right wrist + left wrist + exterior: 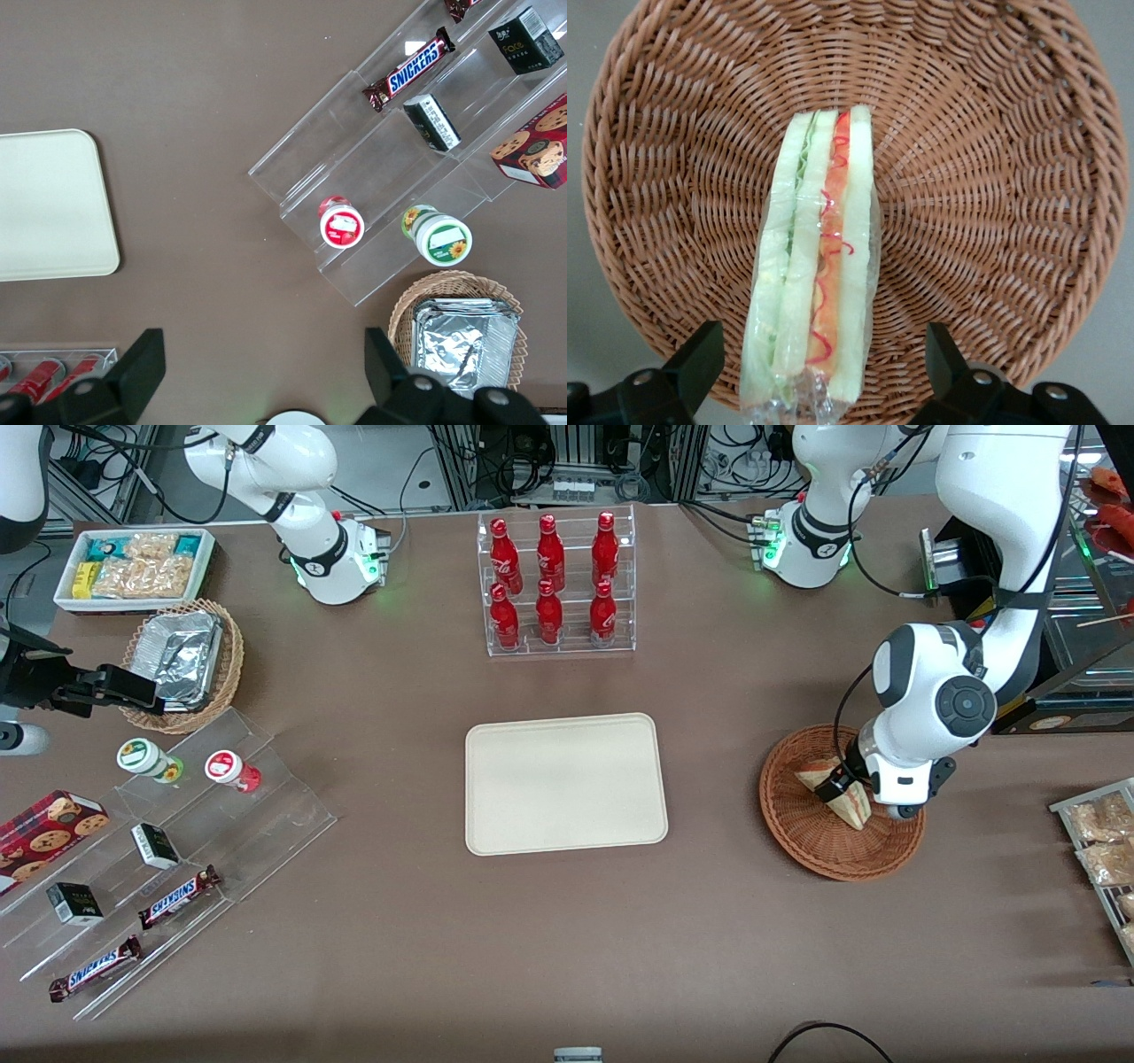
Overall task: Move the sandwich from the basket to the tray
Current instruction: 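Close the left gripper on the sandwich's crust edge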
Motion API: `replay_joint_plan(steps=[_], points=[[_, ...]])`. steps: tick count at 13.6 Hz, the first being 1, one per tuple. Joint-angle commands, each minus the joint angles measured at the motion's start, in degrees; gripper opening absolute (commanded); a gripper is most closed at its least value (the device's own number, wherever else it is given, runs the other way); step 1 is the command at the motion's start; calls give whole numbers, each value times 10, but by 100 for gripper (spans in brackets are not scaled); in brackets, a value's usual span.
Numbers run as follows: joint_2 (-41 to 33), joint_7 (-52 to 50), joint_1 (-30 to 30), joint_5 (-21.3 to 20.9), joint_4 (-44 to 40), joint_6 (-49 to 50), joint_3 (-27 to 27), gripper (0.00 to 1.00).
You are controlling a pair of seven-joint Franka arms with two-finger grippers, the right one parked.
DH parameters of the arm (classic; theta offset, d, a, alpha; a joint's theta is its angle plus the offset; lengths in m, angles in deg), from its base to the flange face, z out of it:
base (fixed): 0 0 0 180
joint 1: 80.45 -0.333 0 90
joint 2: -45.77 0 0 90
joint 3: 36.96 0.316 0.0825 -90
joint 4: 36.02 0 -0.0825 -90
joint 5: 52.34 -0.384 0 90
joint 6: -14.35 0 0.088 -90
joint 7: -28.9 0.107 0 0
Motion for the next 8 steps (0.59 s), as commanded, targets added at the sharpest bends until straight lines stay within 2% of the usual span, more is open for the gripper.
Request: replay_joint_plan(steps=[1,2,3,8], points=[[4,-11,2,1,10,-13,2,87],[0,-11,2,1,16,-13,2,38],[-5,-9,2,0,17,-8,3,0],[-44,-2,3,-18,-1,58,0,0]])
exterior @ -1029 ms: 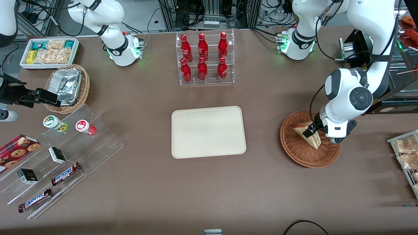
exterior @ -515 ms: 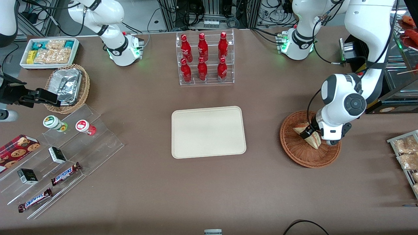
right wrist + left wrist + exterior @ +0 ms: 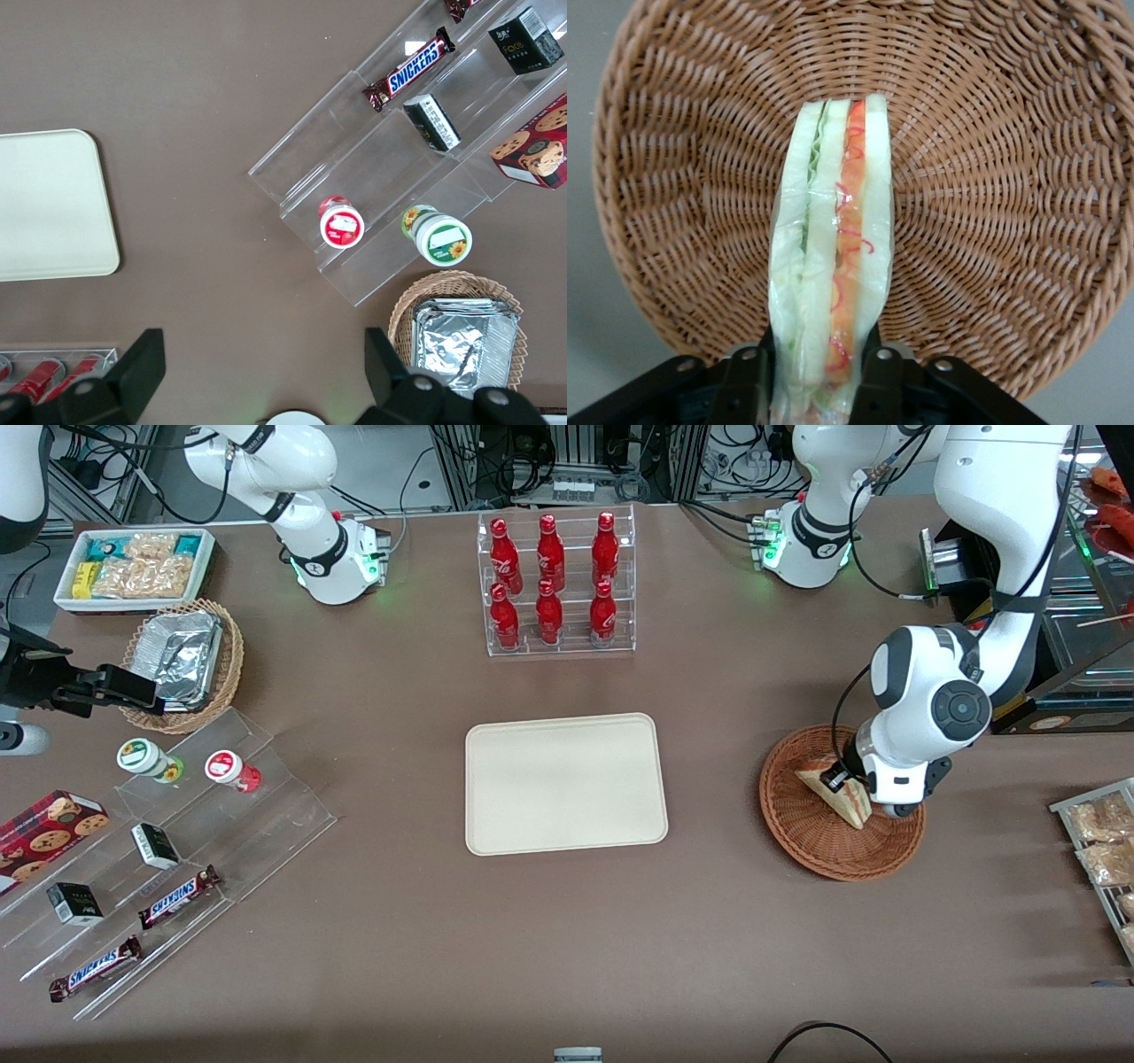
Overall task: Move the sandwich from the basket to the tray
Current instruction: 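Close the left gripper on the sandwich's crust edge, then lift the sandwich and carry it with the left gripper over the tray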
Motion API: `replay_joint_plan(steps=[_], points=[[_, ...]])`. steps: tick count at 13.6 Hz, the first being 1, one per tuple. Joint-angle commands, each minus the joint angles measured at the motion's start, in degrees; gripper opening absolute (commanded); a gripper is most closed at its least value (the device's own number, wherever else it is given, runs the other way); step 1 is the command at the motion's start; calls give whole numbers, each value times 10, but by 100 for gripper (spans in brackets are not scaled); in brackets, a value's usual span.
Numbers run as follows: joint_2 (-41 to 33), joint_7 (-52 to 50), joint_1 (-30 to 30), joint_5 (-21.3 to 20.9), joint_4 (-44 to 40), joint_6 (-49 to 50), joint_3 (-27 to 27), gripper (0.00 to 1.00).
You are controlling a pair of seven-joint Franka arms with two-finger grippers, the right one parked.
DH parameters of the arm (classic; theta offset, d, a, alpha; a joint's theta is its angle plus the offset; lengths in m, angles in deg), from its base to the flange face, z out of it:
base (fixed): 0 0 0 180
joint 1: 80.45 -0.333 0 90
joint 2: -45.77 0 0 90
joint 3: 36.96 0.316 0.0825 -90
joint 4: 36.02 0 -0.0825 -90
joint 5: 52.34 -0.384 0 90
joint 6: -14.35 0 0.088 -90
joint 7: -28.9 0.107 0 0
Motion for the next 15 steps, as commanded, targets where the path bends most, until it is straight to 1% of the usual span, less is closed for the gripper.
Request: replay_joint_plan(steps=[1,3,5,6,9,11,13,15], points=[[-38,-2,13,-18,-21,66,-4,0],[-35,-2,47,-21,-61,112,-5,0],[-30,0,75,-38,-104,162,-8,0],[-26,0,93,-38,-120,177,-10,0],[-25,43,147,-30,-138,186,-11,0],[-13,51,185,-29,-146,179,-13,0],[20,44,230,-29,-185,184,-14,0],[56,41,269,-10,-229,186,-14,0]])
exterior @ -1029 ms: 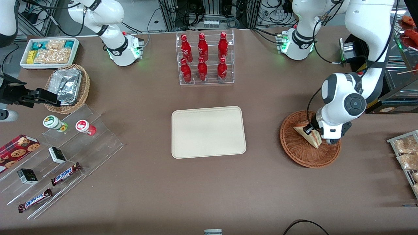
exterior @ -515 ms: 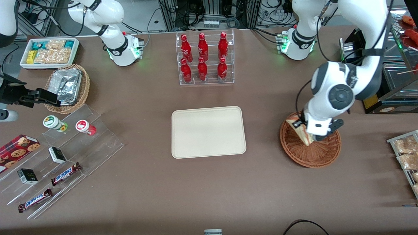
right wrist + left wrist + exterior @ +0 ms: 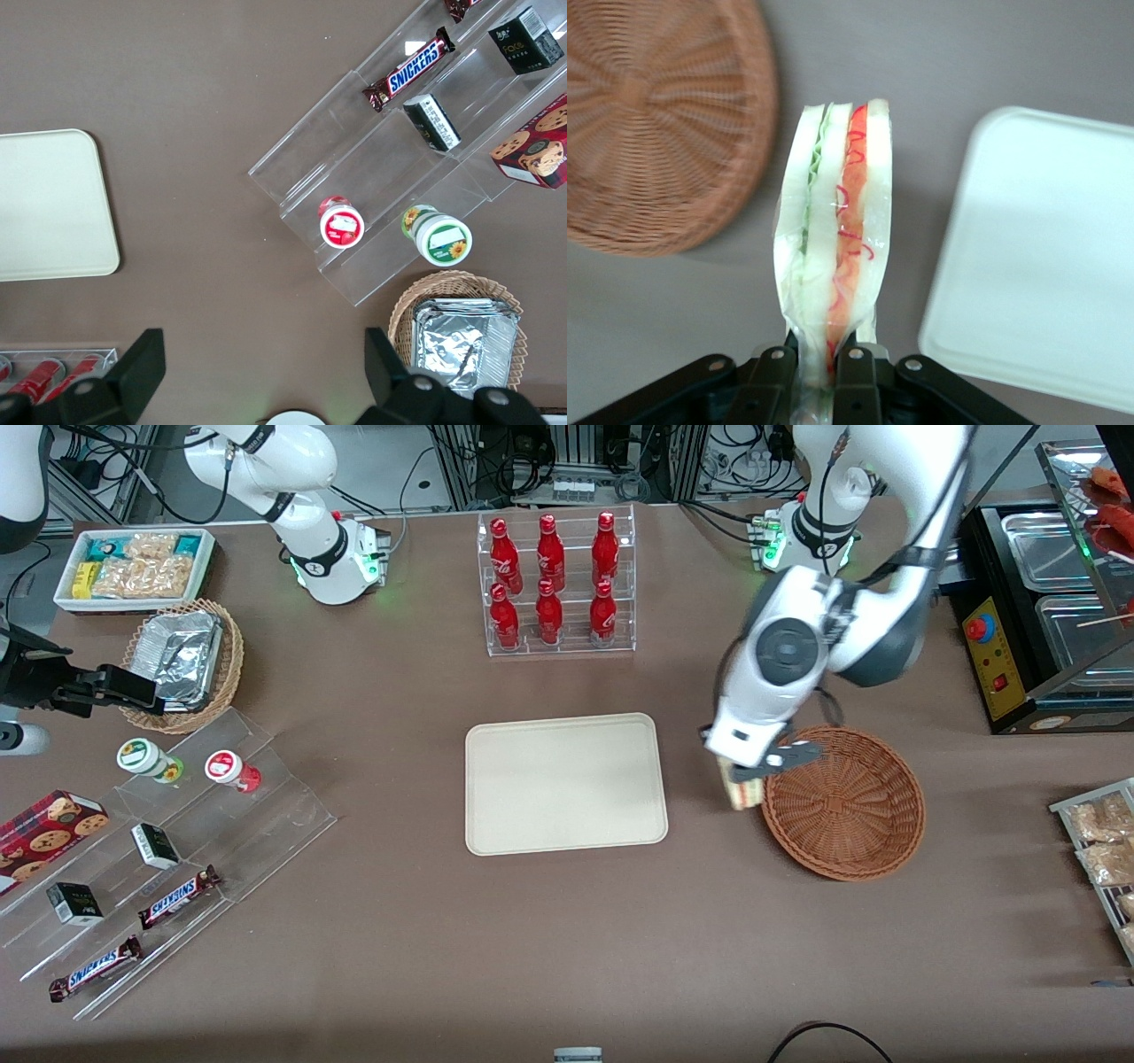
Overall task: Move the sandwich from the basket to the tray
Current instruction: 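Lift the sandwich and carry it with the left gripper over the tray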
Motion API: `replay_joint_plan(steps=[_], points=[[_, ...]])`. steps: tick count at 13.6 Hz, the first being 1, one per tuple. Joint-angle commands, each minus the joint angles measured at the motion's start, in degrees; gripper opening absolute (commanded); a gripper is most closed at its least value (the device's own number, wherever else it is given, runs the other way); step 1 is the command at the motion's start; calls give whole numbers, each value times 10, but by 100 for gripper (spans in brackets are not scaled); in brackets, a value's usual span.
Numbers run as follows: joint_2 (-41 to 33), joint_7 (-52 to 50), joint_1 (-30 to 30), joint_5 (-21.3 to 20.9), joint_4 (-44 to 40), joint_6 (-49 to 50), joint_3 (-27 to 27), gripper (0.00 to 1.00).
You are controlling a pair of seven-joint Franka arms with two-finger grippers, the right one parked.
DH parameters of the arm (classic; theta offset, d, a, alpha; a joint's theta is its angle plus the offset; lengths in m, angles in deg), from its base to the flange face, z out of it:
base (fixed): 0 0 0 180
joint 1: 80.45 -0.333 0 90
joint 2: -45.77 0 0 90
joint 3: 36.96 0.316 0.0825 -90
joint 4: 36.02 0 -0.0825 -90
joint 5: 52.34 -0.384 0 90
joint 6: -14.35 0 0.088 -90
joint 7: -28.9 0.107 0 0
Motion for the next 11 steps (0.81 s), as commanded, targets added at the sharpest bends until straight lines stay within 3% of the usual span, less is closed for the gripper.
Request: replay_joint_plan(steps=[1,6,11], points=[[65,3,51,17,-85,16,7,0],[165,-1,117,49,-219,57,7,0],[262,-69,158,49,-332,73,7,0]])
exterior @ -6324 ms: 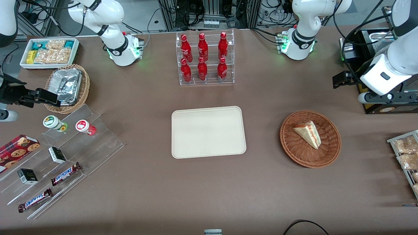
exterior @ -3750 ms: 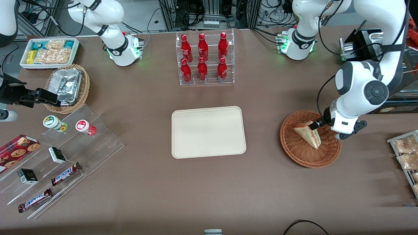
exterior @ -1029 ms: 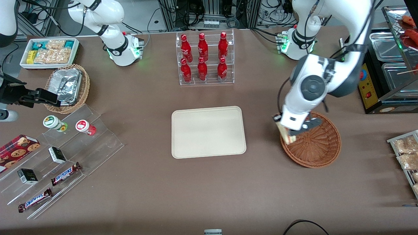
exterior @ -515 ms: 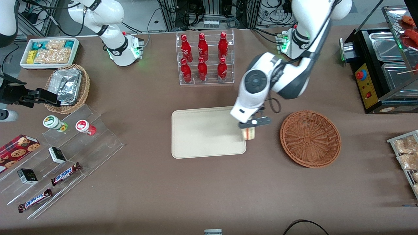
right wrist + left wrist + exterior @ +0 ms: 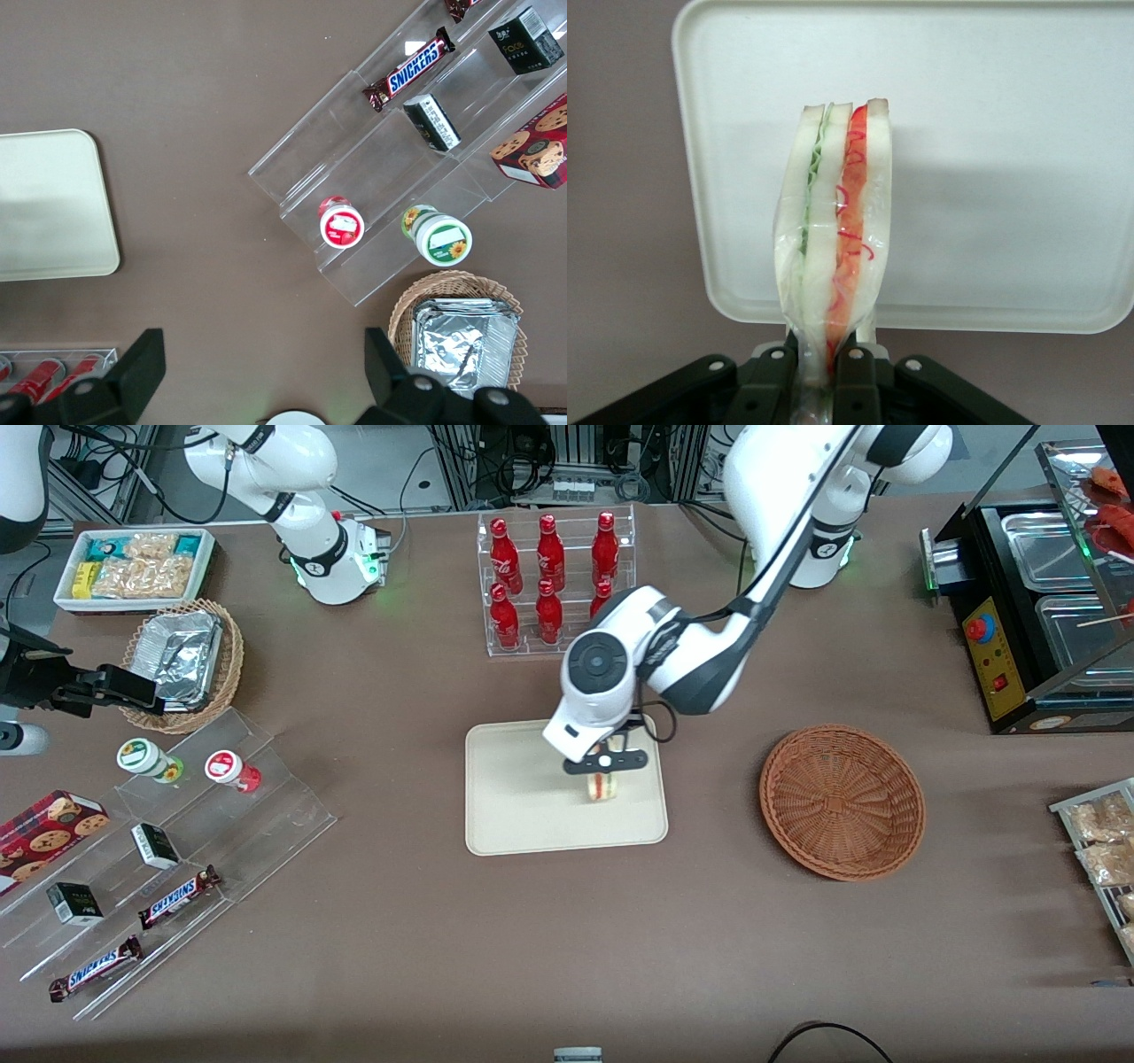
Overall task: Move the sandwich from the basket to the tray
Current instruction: 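Lower the held sandwich onto the cream tray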
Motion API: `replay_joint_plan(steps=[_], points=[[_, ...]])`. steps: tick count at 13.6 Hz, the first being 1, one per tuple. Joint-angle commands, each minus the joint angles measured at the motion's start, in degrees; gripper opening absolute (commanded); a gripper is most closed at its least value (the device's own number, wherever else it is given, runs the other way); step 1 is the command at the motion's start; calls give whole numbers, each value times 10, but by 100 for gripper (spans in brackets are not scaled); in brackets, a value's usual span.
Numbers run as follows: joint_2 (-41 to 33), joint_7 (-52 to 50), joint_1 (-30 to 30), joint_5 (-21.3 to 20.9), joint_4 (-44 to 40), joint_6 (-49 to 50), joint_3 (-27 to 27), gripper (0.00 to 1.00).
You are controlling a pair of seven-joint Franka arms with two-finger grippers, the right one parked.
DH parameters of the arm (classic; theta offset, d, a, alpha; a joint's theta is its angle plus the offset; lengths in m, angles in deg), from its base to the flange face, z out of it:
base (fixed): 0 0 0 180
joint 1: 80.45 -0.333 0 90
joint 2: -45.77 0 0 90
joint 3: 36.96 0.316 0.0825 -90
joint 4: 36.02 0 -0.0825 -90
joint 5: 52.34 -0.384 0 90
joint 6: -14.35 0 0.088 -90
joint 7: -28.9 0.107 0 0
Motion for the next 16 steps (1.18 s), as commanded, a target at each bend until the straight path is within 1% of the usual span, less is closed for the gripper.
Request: replay_joint_plan(steps=[1,4,8,16], points=[[74,-38,19,9,-103,38,7,0],[130,-40,32,9,-188,79,7,0],[164,-40,35,9,-224,77,6,0],[178,-46,42,6,-233,48,11,0]])
